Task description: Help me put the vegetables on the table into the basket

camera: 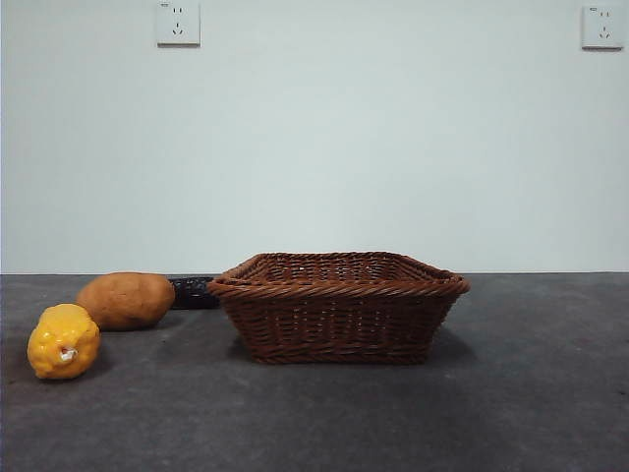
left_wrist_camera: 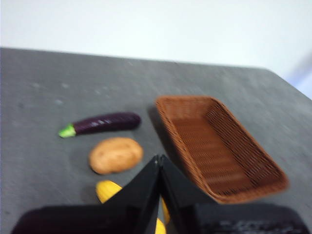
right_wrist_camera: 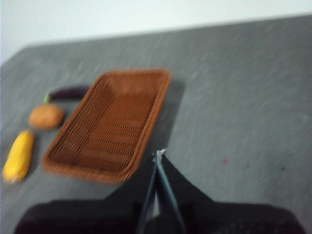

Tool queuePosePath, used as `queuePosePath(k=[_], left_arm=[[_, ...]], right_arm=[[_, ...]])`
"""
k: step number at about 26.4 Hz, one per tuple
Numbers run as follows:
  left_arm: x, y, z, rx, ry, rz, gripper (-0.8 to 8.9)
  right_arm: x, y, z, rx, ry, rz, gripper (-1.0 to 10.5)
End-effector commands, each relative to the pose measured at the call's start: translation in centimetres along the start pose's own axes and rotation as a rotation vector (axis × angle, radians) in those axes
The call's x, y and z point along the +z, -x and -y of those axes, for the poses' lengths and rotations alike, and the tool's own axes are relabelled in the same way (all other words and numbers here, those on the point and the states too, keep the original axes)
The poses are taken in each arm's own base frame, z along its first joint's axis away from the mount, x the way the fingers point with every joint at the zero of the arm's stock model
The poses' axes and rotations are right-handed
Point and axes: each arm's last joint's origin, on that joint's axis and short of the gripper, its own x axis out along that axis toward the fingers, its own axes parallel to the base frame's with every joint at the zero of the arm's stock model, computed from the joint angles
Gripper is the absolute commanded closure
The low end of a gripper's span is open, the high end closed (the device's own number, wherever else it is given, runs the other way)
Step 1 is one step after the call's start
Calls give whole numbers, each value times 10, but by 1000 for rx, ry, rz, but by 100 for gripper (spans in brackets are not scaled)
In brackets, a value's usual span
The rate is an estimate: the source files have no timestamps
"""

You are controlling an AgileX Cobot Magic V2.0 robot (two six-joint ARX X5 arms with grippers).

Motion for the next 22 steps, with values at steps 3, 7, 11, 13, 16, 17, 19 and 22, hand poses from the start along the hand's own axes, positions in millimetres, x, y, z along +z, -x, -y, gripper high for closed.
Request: queuePosePath(k=[3, 7, 11, 13, 16, 17, 19, 22], left_arm=[[20, 4, 7, -49, -73, -70, 819], [31, 7, 12, -105, -86, -103, 819], [31, 7, 16, -156, -92, -134, 819], [29, 7, 16, -157, -86, -148, 820], [30, 6, 15, -157, -86, -147, 818], [30, 6, 16, -157, -85, -147, 816], [33, 6, 16, -157, -85, -147, 798], [40, 7, 17, -157, -86, -139, 339]], right_arm=[[22, 8, -5, 35, 74, -104, 956], [32, 7, -7, 67, 88, -192, 956], [35, 0, -5, 95, 92, -263, 956], [35, -1, -5, 95, 89, -272, 955], [35, -1, -5, 95, 89, -271, 947], [35, -1, -5, 96, 88, -273, 946], [35, -1, -5, 96, 87, -272, 930], [35, -1, -6, 124, 83, -269, 624]])
